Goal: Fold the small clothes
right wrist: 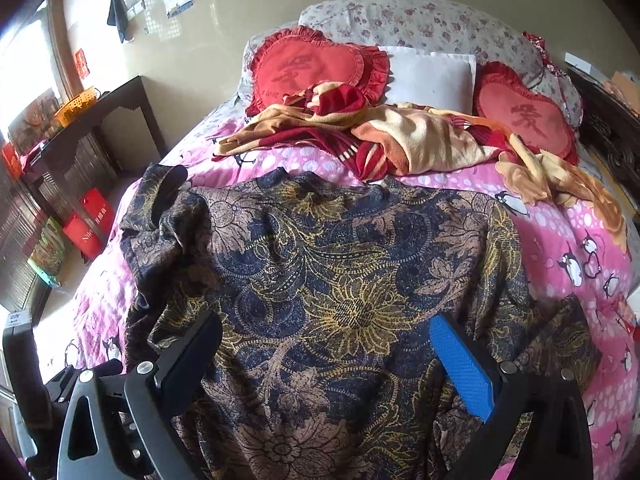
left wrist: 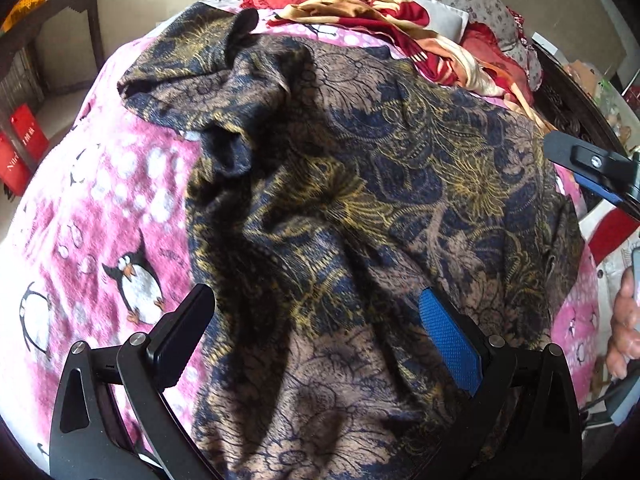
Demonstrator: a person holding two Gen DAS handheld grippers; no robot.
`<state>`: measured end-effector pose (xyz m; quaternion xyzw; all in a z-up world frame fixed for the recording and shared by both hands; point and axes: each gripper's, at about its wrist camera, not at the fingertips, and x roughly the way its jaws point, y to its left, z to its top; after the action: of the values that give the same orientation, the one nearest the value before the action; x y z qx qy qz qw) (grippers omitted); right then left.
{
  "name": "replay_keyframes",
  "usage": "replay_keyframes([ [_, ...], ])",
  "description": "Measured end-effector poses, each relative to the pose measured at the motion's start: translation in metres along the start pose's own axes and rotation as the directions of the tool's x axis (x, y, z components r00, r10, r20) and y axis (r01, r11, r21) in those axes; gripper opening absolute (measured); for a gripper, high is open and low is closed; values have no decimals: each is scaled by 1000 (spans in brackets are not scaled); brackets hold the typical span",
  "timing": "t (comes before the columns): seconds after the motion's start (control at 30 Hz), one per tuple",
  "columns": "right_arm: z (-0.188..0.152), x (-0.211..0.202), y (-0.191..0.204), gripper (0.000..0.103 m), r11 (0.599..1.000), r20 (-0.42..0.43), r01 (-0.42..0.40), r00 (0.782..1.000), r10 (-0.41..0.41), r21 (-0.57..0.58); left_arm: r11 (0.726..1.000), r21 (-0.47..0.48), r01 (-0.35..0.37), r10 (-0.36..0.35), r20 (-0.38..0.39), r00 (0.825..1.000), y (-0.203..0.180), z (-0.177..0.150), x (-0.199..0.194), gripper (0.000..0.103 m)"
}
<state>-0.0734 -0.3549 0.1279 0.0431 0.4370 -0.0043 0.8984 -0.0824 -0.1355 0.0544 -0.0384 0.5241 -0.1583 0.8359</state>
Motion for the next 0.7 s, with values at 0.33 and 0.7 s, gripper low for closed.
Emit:
replay_keyframes([
  [0.33,1,6,8,103,1000,-20,15,1000,-15,-9,999,-10,52,-53,-34,998,-5,-12,-1,102],
  [0.7,3,9,19,103,999,-34,21,999,-22,-39,998,-10,64,-65,-46,997,-7,-19,2,102],
])
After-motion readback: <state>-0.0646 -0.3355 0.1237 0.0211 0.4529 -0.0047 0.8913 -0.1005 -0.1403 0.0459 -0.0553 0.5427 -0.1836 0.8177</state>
